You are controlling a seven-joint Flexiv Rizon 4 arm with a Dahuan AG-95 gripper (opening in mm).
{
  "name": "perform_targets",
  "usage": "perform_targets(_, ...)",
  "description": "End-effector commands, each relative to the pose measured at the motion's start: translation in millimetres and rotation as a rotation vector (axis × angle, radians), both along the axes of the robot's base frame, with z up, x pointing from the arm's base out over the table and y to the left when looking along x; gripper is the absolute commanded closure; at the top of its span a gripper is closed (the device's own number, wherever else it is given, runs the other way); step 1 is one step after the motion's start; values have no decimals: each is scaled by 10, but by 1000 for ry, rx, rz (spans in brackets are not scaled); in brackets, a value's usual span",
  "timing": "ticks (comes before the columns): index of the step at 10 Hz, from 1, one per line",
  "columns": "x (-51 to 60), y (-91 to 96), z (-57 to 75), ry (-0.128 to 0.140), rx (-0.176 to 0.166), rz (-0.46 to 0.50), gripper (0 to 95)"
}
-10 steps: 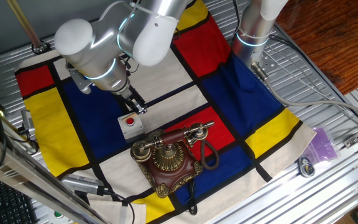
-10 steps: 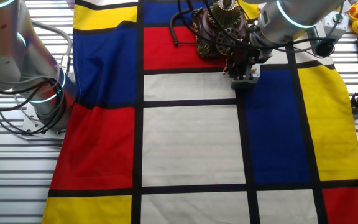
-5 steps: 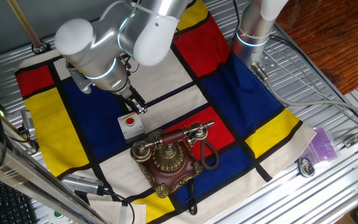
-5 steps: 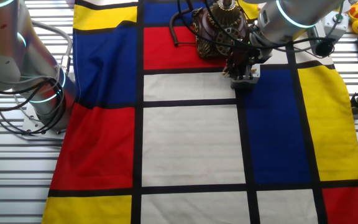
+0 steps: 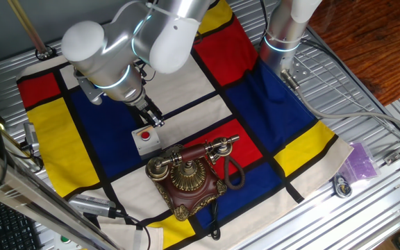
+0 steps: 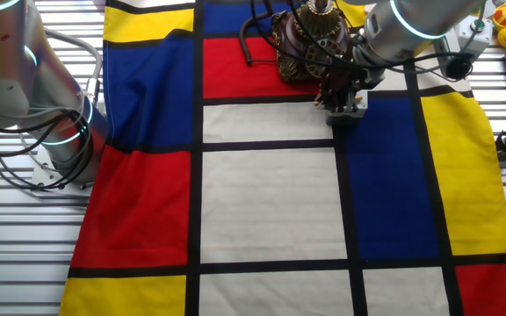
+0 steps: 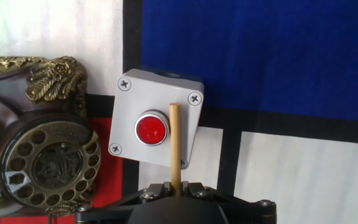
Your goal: Dial a number on an old rotary phone
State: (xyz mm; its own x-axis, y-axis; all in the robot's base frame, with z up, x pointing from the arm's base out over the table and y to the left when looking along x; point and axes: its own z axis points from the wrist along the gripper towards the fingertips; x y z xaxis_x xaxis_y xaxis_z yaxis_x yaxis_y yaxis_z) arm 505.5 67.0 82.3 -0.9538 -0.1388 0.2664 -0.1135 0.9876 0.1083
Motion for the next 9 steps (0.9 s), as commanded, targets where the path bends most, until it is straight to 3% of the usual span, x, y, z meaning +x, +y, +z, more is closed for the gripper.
perform_targets(1,-5,-1,1,-6,-2,-2,760)
perform_targets(4,-5,-1,1,-16,-3,-5,760)
perform_targets(6,-5,-1,2,-47,-8,-8,760)
perform_targets(7,-5,-1,4,-58,-8,-9,950)
perform_targets(9,-5,-1,6,-76,-8,-11,950)
